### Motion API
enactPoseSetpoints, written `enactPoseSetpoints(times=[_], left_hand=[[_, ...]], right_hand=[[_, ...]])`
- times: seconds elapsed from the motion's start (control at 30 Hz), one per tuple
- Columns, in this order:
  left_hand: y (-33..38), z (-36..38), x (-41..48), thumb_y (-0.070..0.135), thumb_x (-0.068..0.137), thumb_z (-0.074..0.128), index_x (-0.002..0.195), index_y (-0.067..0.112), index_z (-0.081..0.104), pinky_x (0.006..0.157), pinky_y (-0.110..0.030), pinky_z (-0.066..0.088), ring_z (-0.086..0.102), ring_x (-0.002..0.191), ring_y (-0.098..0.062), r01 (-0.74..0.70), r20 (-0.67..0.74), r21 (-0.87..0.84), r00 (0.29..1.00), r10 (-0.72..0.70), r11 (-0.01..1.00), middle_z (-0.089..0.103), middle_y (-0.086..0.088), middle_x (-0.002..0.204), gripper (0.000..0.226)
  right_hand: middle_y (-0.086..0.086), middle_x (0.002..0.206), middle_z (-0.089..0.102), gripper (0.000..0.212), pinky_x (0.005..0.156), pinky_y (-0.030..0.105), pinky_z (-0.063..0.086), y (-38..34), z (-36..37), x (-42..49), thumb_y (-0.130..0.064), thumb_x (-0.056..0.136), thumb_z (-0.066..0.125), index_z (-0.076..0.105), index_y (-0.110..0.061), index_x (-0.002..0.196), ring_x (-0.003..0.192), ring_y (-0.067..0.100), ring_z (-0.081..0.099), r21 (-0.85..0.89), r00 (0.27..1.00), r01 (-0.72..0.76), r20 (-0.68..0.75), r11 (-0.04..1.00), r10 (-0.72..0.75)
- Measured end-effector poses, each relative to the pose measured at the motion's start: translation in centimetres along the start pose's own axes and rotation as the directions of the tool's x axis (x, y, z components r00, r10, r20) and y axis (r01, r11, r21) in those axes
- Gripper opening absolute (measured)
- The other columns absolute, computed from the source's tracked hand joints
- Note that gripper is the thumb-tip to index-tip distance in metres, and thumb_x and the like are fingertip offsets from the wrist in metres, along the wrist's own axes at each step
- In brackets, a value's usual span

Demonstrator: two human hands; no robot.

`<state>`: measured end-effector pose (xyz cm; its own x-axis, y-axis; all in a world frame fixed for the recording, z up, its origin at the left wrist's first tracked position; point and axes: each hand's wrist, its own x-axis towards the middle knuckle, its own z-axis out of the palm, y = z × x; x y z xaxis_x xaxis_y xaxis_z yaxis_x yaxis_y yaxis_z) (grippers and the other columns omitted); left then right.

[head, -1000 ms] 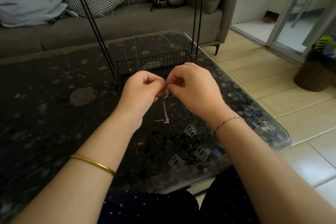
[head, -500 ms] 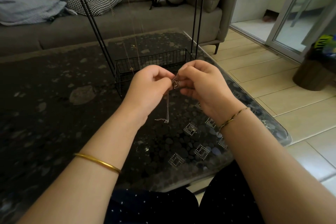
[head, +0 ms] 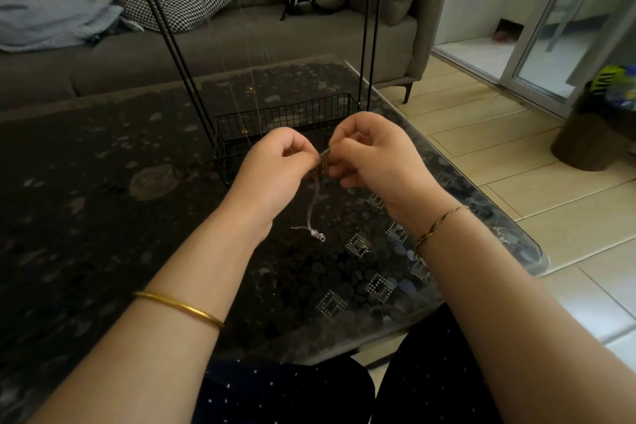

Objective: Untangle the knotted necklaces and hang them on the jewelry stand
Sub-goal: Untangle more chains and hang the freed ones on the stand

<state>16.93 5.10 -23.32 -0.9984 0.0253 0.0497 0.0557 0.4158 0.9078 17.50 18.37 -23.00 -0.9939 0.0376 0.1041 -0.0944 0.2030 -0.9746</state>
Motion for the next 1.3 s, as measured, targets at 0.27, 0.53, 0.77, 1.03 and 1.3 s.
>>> enactPoseSetpoints(times=[0.27,0.53,0.77,1.03,1.3], left_hand=[[-0.1,0.3,0.7,0.017,0.096,0.048,0.088,0.018,0.057,0.087,-0.037,0.054,0.060,0.100,-0.022,0.157,-0.087,-0.319,0.977,-0.194,0.935,0.060,-0.006,0.099,0.011],[-0.3,0.3,0.0,0.018,0.093,0.052,0.090,0.013,0.061,0.087,-0.046,0.053,0.064,0.090,-0.021,-0.055,-0.047,0.067,0.997,0.058,0.996,0.066,-0.007,0.093,0.011],[-0.5,0.8,0.6,0.018,0.095,0.047,0.093,0.007,0.056,0.075,-0.036,0.052,0.058,0.080,-0.018,-0.082,-0.158,0.021,0.984,0.084,0.996,0.058,-0.005,0.086,0.014],[-0.6,0.9,0.6,0.014,0.099,0.043,0.094,0.010,0.050,0.063,-0.025,0.055,0.057,0.066,-0.007,-0.067,-0.185,-0.198,0.982,0.030,0.978,0.056,-0.004,0.084,0.009],[-0.6,0.9,0.4,0.016,0.095,0.051,0.092,0.012,0.055,0.074,-0.035,0.058,0.066,0.082,-0.019,-0.159,-0.179,-0.016,0.972,0.153,0.987,0.065,-0.011,0.092,0.006]], right_hand=[[0.003,0.077,0.055,0.013,0.053,0.018,0.048,-0.3,0.4,0.0,-0.005,0.088,0.050,0.056,-0.014,0.080,0.061,0.005,0.059,-0.047,0.995,0.004,0.095,0.999,0.000],[0.007,0.079,0.062,0.013,0.058,0.021,0.053,0.0,0.0,0.0,-0.004,0.089,0.054,0.057,-0.014,0.083,0.070,0.013,0.062,0.036,1.000,-0.011,-0.015,0.999,0.012],[0.004,0.072,0.056,0.009,0.057,0.025,0.047,0.1,0.2,-0.1,-0.004,0.084,0.055,0.060,-0.010,0.082,0.064,0.014,0.054,-0.115,0.999,-0.022,-0.037,0.993,0.017],[0.006,0.071,0.065,0.011,0.055,0.024,0.052,-0.1,0.8,-0.1,-0.004,0.092,0.048,0.055,-0.010,0.086,0.055,0.009,0.060,0.106,0.985,-0.163,0.068,0.981,0.157],[0.005,0.069,0.066,0.011,0.060,0.025,0.054,-0.2,0.7,-0.2,-0.013,0.093,0.055,0.060,-0.005,0.090,0.062,0.013,0.063,0.243,0.962,-0.264,0.143,0.933,0.234]])
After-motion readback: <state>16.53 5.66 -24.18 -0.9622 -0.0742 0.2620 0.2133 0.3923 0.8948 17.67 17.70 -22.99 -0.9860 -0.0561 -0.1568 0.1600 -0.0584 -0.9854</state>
